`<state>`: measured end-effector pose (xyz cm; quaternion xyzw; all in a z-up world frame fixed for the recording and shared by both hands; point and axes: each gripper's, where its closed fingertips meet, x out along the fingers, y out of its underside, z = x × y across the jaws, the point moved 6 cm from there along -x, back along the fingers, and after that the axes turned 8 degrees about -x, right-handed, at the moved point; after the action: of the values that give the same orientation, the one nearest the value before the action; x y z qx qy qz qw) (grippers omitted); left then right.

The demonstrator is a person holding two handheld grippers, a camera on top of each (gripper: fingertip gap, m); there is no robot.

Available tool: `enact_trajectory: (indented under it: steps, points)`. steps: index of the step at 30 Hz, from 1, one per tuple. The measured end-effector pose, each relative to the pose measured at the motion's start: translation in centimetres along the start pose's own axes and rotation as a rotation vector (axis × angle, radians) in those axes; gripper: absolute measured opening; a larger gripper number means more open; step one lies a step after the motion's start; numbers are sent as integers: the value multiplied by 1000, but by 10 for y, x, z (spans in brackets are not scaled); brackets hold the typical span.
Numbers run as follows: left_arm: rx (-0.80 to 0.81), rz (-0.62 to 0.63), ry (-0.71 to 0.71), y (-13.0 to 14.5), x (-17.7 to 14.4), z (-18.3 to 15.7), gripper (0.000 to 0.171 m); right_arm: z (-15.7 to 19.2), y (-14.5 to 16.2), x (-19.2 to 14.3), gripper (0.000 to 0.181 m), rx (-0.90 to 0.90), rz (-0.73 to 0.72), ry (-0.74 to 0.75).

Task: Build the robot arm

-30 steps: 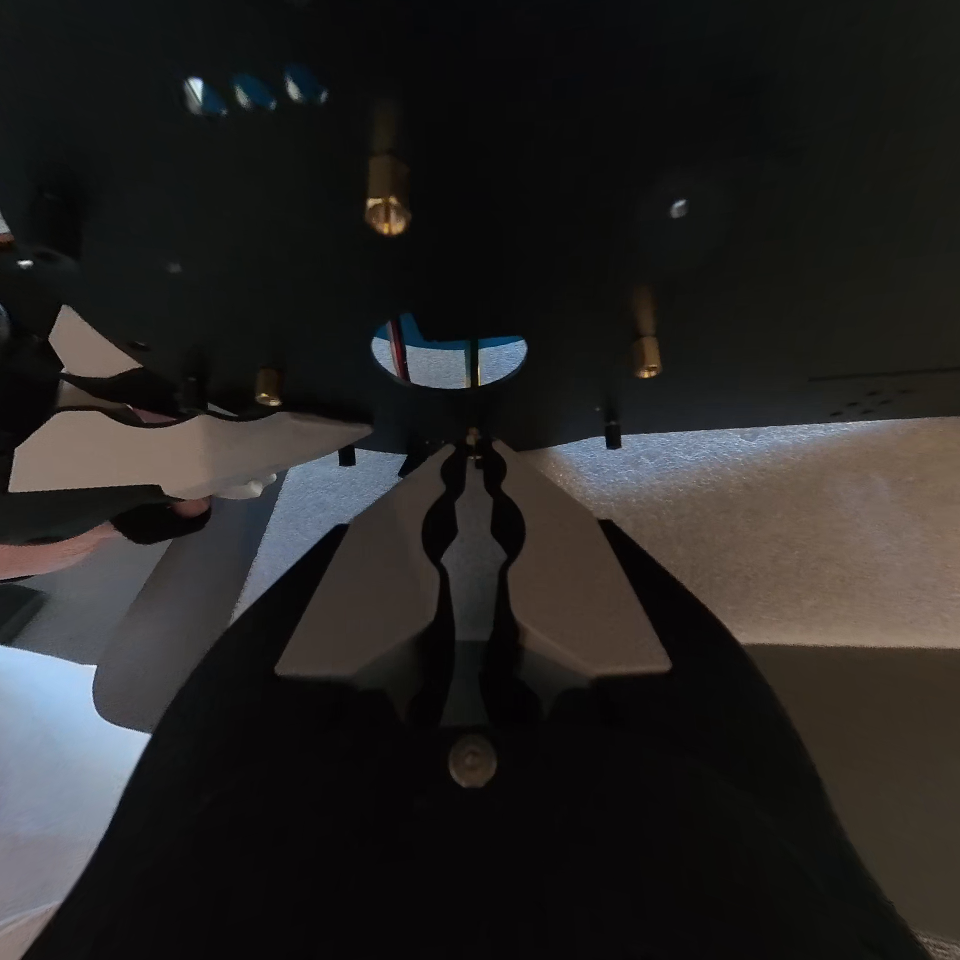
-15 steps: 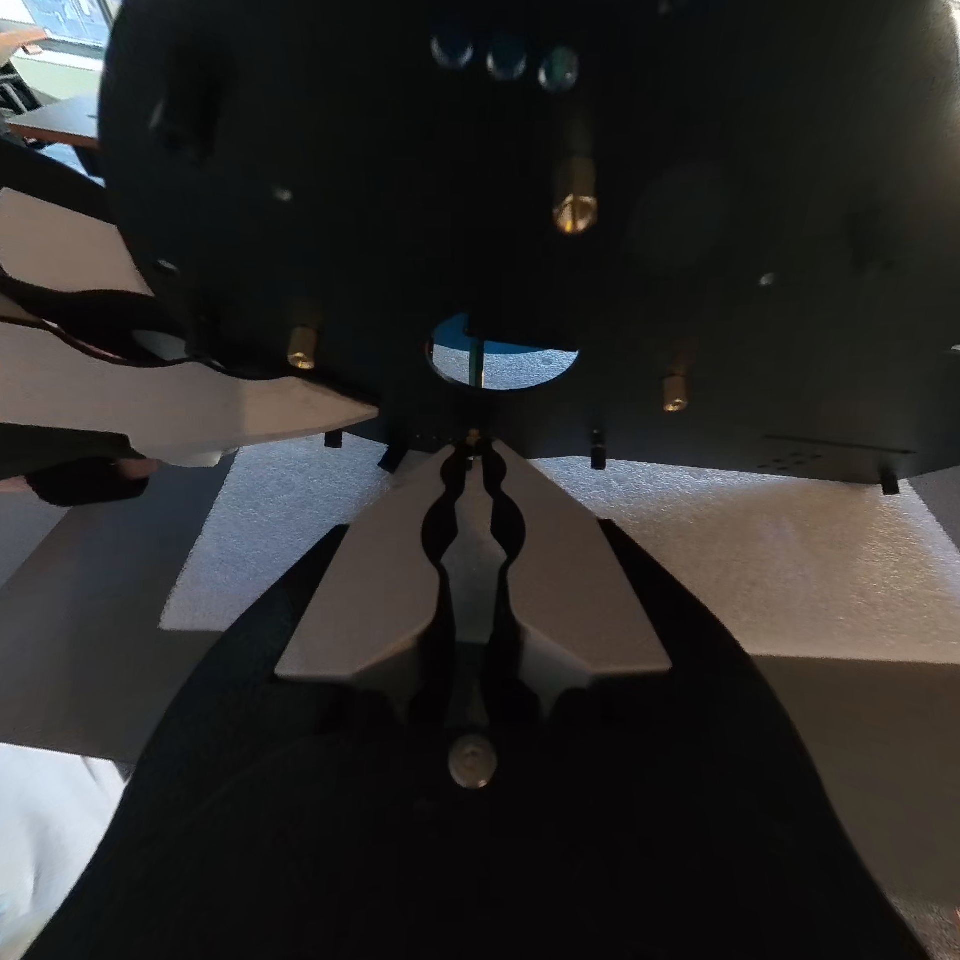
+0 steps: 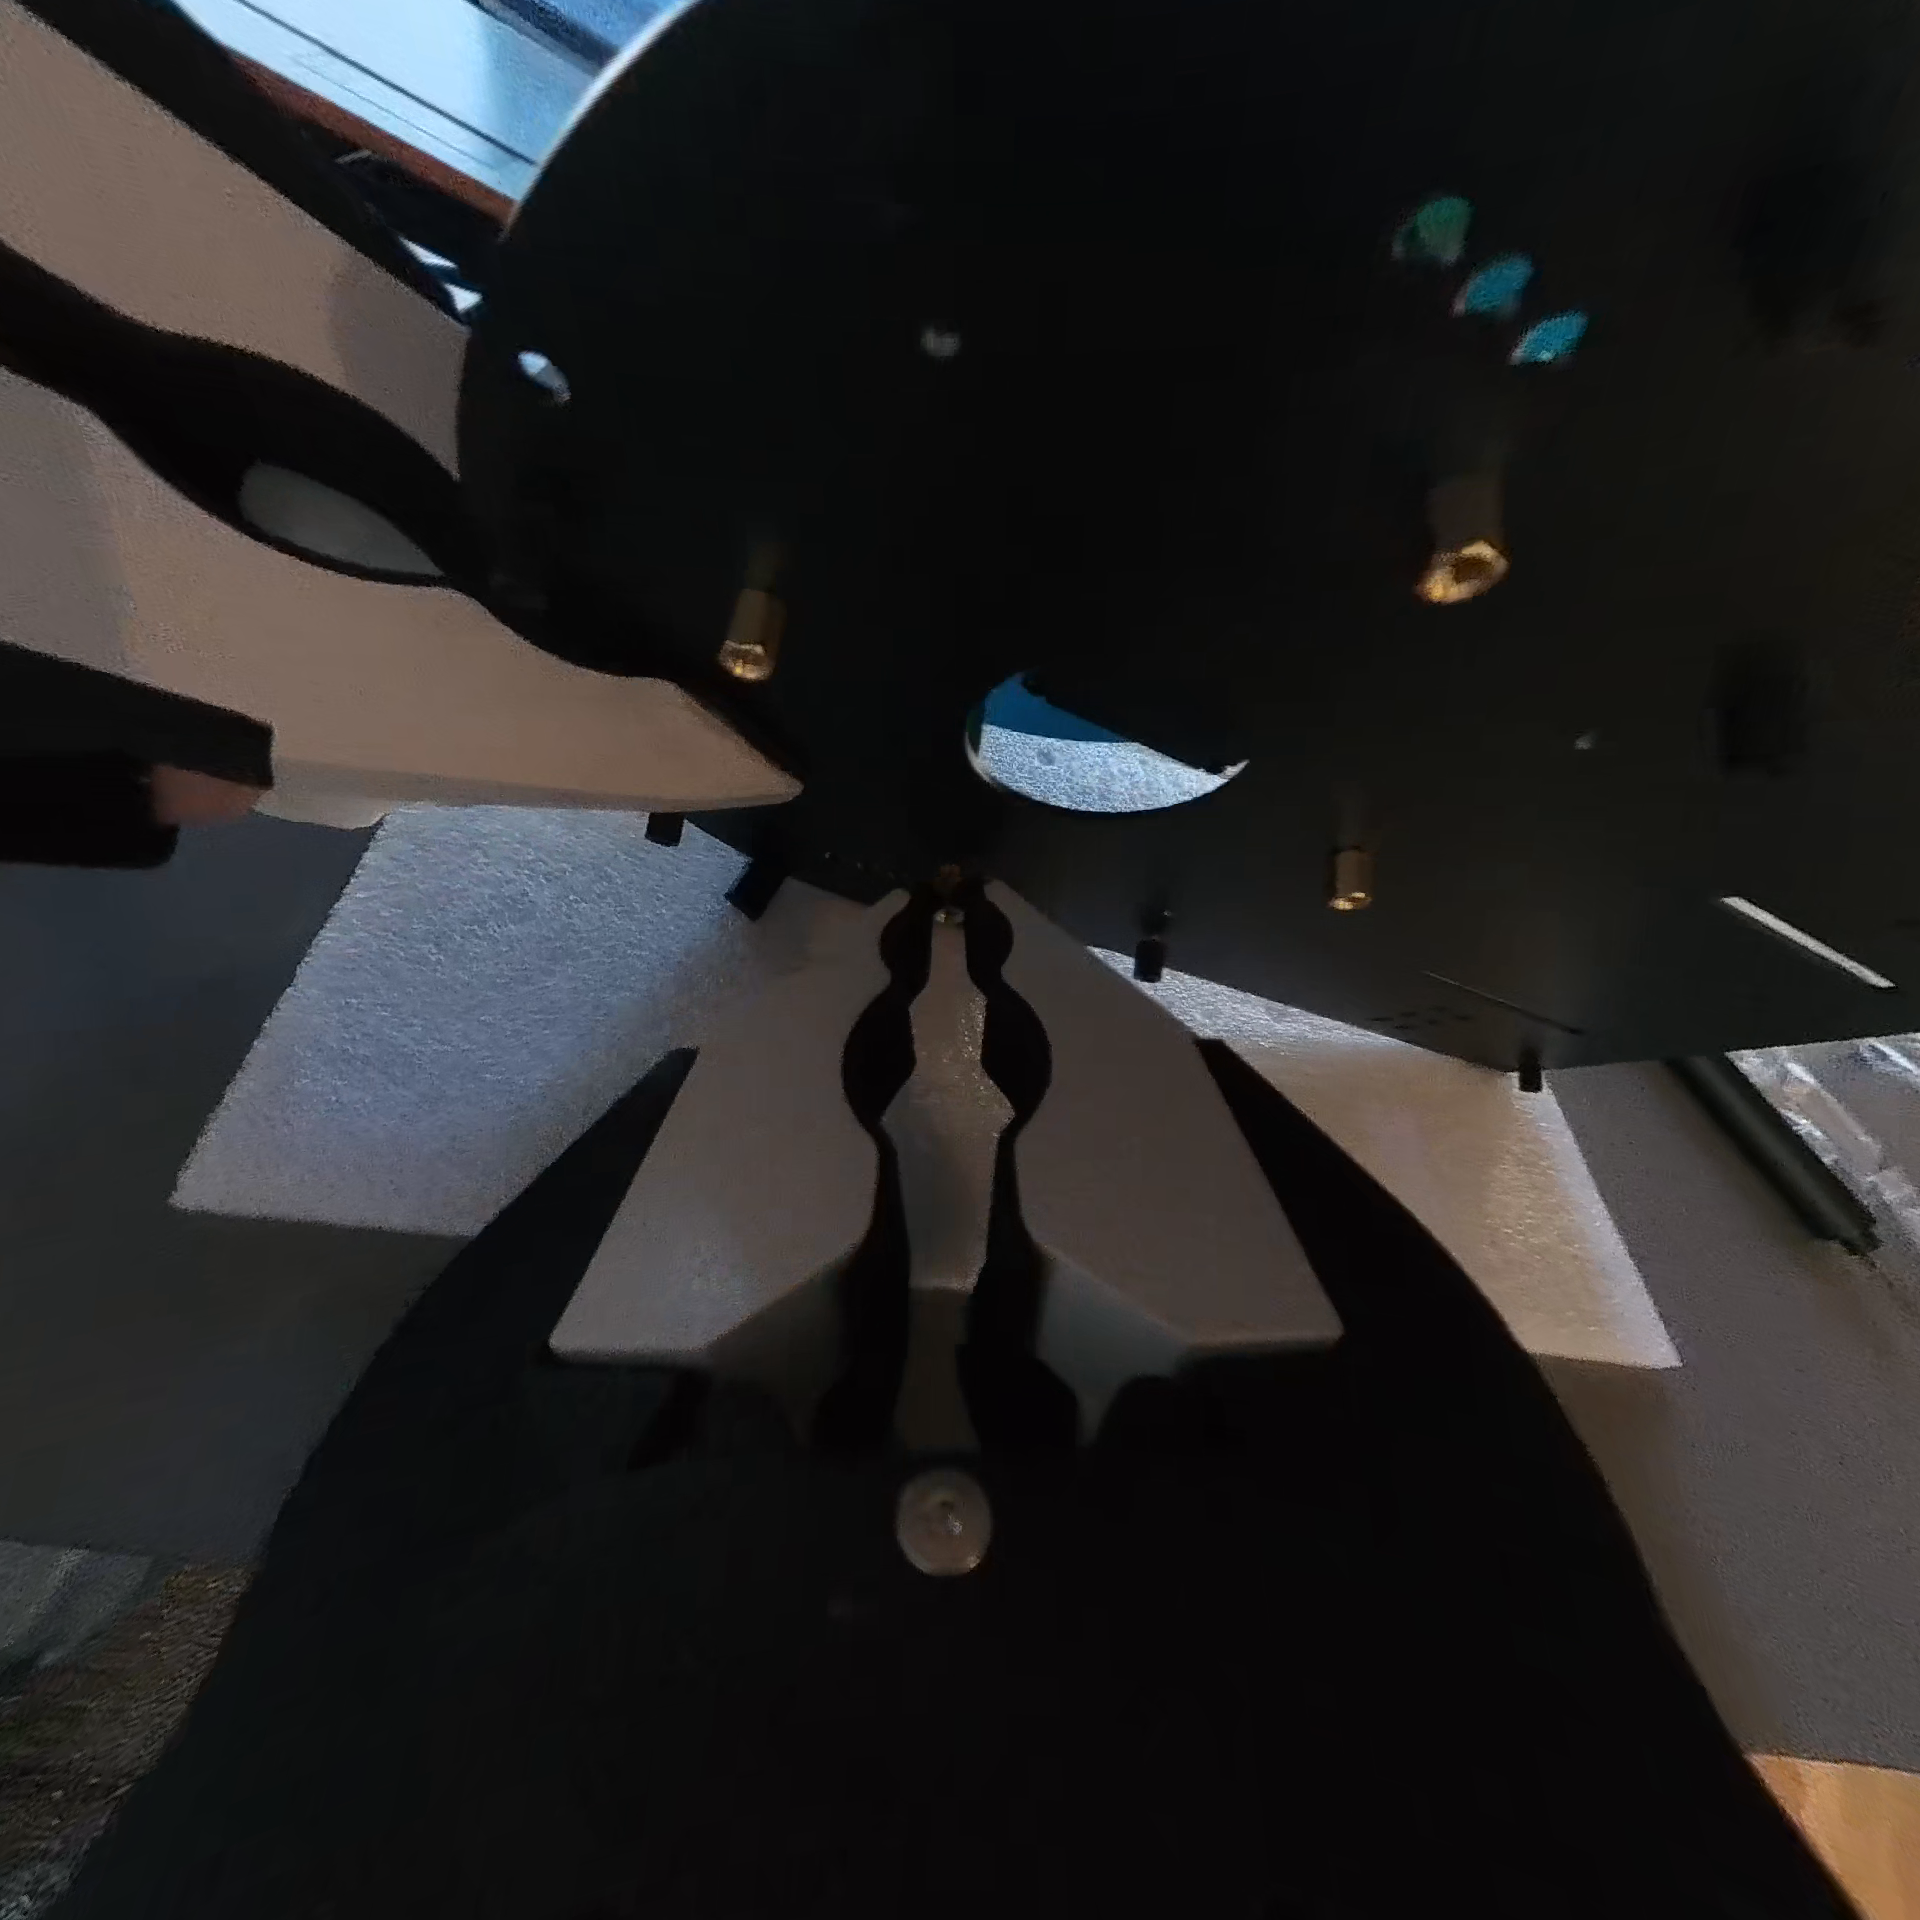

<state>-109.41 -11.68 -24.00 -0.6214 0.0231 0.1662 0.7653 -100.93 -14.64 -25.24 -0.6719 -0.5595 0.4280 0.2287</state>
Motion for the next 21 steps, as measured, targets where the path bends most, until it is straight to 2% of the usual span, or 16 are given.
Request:
enact_trajectory:
  steps: [3,10,21]
  points:
    - [1,1,0,0,0,0,0,0,0,0,5,-3,-2,3]
    - [2,3,1,0,0,0,0,-4,4,1,5,299,-19,-88]
    - [5,5,1,0,0,0,0,-11,9,2,5,480,-64,-226]
